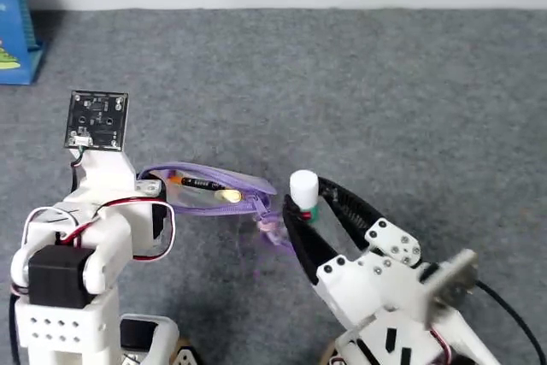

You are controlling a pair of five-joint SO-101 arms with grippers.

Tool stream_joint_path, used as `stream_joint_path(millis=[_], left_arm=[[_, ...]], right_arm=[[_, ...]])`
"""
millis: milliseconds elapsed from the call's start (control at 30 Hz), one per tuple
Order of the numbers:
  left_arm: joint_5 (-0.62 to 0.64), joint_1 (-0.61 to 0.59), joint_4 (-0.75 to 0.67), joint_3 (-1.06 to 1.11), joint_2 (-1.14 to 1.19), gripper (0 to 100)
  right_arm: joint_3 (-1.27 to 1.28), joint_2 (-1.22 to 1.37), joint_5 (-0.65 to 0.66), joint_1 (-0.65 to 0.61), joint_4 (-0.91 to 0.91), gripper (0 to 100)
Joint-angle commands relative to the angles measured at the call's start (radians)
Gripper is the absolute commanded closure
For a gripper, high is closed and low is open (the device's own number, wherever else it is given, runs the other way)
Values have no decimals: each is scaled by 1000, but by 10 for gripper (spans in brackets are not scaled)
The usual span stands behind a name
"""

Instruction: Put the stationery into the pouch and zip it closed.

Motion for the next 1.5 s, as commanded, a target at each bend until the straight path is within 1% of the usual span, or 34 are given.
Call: stream_joint_path(millis=[0, 133, 400, 467, 533, 633, 833, 1033, 1167, 1233, 1367, 1467], left_arm=[[11, 5, -31, -5, -11, 987], [11, 5, -31, -5, -12, 987], [11, 5, -29, -5, -12, 987], [11, 5, -29, -5, -12, 987], [11, 5, -28, -5, -12, 987], [11, 5, -25, -5, -12, 987], [11, 0, -25, -5, -17, 987], [9, -2, -23, -5, -17, 987], [9, -2, -23, -5, -17, 987], [9, -2, -23, -5, -17, 987], [9, -2, -23, -5, -17, 987], [9, -2, -23, -5, -17, 987]], right_arm=[[-5, 1, -58, -82, -162, 991], [41, 50, -77, -139, -349, 991], [210, 266, -78, -143, -912, 991], [226, 332, -92, -157, -1004, 991], [229, 390, -121, -183, -1064, 991], [230, 469, -124, -213, -1138, 991], [235, 607, -124, -188, -1213, 991], [235, 707, -126, -139, -1222, 990], [235, 734, -124, -133, -1214, 983], [235, 745, -114, -136, -1214, 943], [235, 754, -87, -139, -1213, 817], [235, 745, -81, -139, -1213, 775]])
